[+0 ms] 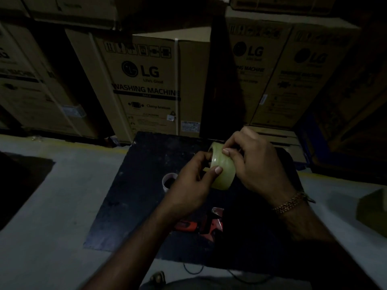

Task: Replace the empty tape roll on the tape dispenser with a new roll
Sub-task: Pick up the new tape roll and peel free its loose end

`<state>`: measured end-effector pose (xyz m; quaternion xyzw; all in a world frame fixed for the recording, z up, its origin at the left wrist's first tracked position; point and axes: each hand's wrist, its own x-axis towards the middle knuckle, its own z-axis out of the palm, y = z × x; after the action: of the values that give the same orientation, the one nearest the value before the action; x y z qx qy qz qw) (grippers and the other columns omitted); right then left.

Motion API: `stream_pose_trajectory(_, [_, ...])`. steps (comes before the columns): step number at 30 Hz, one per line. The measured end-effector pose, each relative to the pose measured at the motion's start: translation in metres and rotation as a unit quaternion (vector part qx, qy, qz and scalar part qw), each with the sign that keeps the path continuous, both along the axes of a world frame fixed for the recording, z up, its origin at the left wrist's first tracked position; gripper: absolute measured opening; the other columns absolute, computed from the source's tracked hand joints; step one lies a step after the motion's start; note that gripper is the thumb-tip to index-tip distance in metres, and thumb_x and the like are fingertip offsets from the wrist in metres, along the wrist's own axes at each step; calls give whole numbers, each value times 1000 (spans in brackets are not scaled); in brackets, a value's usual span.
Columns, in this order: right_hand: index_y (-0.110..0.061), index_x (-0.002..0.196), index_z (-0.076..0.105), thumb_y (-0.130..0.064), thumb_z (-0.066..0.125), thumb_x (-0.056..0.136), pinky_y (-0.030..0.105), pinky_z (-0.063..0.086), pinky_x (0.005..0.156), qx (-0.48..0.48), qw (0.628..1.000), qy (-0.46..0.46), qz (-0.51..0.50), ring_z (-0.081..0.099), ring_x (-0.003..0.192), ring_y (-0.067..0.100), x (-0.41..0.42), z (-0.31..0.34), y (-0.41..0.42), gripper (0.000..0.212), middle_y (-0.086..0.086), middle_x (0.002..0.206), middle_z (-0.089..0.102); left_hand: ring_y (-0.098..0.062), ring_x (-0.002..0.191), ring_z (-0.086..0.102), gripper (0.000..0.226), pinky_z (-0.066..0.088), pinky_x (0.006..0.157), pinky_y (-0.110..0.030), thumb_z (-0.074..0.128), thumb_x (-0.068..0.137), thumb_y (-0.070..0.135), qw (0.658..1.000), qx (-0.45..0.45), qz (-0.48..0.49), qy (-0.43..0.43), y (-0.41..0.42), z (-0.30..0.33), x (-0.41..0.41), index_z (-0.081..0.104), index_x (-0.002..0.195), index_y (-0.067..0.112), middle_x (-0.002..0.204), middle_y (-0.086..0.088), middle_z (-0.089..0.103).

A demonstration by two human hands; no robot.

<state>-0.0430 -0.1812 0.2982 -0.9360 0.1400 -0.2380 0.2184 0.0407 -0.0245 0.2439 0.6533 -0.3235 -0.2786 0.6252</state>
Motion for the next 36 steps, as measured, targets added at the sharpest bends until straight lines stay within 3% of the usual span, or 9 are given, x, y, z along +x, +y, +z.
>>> stream_pose_trajectory(4, [-20, 96, 64, -24, 65, 98, 28, 43, 65, -33, 999, -5, -10, 54, 80, 9, 2, -8, 6, 5, -8, 94, 55, -22, 106, 73, 30, 61, 93, -52, 61, 101, 36, 1000, 14, 15, -3, 3, -1, -2, 62, 127, 22, 114, 0, 75])
stream_pose_trajectory(11, [-24, 94, 63, -31, 60, 97, 34, 44, 74, -67, 997, 6, -30, 54, 93, 14, 9, -11, 6, 8, -8, 93, 60, -16, 100, 72, 30, 62, 88, -49, 56, 102, 42, 998, 49, 21, -39, 6, 2, 1, 60, 127, 26, 111, 3, 74])
stream_pose_trajectory(19, [-13, 93, 64, -13, 61, 99, 9, 33, 67, 17, 1000, -18, -4, 51, 81, 7, 14, -19, 8, 6, -4, 93, 55, -19, 102, 73, 33, 60, 90, -56, 59, 96, 44, 997, 63, 36, -32, 8, 7, 6, 63, 121, 23, 112, 1, 74])
stream_pose_trajectory(29, [-15, 97, 65, -15, 64, 99, 23, 43, 69, 7, 1000, -14, 8, 55, 87, 12, 12, -26, 13, 3, -4, 96, 56, -16, 97, 75, 39, 61, 86, -56, 59, 89, 58, 993, 89, 73, -28, 8, -3, 3, 63, 118, 31, 107, 7, 76])
stream_pose_trajectory(33, [-18, 118, 72, -19, 70, 97, 9, 47, 80, 71, 997, 4, 41, 62, 96, 3, 8, -22, 7, 21, -5, 104, 63, -13, 93, 74, 33, 61, 84, -56, 58, 93, 52, 991, 104, 72, -44, 9, -7, 2, 62, 118, 31, 105, 7, 74])
stream_pose_trajectory(36, [-19, 109, 79, -20, 77, 92, 6, 46, 79, 77, 995, 25, 57, 64, 96, 0, 8, -17, 1, 17, -8, 103, 69, -12, 92, 73, 31, 62, 83, -55, 59, 94, 48, 989, 113, 78, -50, 9, -7, 1, 62, 118, 29, 104, 7, 73])
